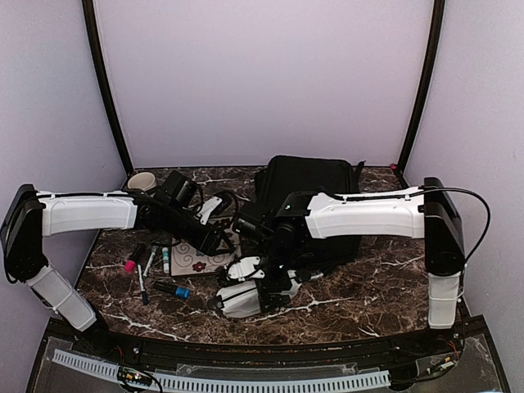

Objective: Pack the student bag
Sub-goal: Place the pencil case at the center of the board, then pick up the pencil case from the center of the board.

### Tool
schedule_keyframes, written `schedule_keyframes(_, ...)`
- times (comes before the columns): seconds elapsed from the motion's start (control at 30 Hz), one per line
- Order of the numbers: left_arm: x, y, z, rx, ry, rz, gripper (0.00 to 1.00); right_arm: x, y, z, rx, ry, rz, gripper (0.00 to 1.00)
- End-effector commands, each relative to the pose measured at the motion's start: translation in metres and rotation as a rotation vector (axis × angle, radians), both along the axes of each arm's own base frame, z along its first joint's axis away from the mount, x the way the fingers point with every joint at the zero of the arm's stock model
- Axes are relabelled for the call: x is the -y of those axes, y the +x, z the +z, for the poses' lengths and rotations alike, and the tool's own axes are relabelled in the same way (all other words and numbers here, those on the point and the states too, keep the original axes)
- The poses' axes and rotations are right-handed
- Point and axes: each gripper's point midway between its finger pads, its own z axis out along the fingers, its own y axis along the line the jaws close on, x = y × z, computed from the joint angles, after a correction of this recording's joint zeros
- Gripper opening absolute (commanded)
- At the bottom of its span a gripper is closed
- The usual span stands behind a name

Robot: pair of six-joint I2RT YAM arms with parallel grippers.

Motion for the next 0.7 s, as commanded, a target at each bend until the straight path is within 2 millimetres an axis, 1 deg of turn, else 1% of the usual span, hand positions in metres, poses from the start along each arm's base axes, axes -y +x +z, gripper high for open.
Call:
schedule_keyframes(0.0, -0.005, 0.001, 0.011, 0.044, -0.014, 0.006, 0.65, -0.008, -0.006, -0.03, 0.081, -0.022, 0.05, 1.0)
schedule_keyframes(0.07, -0.005, 0.001, 0.011, 0.044, -0.015, 0.007, 0.65, -0.008, -0.006, -0.043, 0.115, -0.042, 0.049, 0.98)
schedule_keyframes(0.17, -0.005, 0.001, 0.01, 0.044, -0.013, 0.007, 0.66, -0.009, 0.0, -0.058, 0.155, -0.066, 0.023, 0.9)
schedule_keyframes(0.23, -0.005, 0.001, 0.011, 0.046, -0.014, 0.006, 0.65, -0.011, 0.004, -0.062, 0.172, -0.067, -0.002, 0.83)
schedule_keyframes(0.33, -0.006, 0.001, 0.011, 0.049, -0.012, 0.006, 0.65, -0.013, 0.009, -0.063, 0.198, -0.051, -0.022, 0.73)
schedule_keyframes(0.47, -0.005, 0.001, 0.01, 0.049, -0.013, 0.005, 0.65, -0.015, 0.015, -0.053, 0.219, -0.029, -0.044, 0.55)
schedule_keyframes(0.6, -0.006, 0.002, 0.013, 0.058, -0.01, 0.0, 0.65, -0.013, 0.011, -0.029, 0.175, 0.003, -0.052, 0.4)
schedule_keyframes(0.67, -0.006, 0.004, 0.017, 0.073, -0.005, -0.002, 0.65, -0.01, 0.006, -0.012, 0.129, 0.026, -0.053, 0.39)
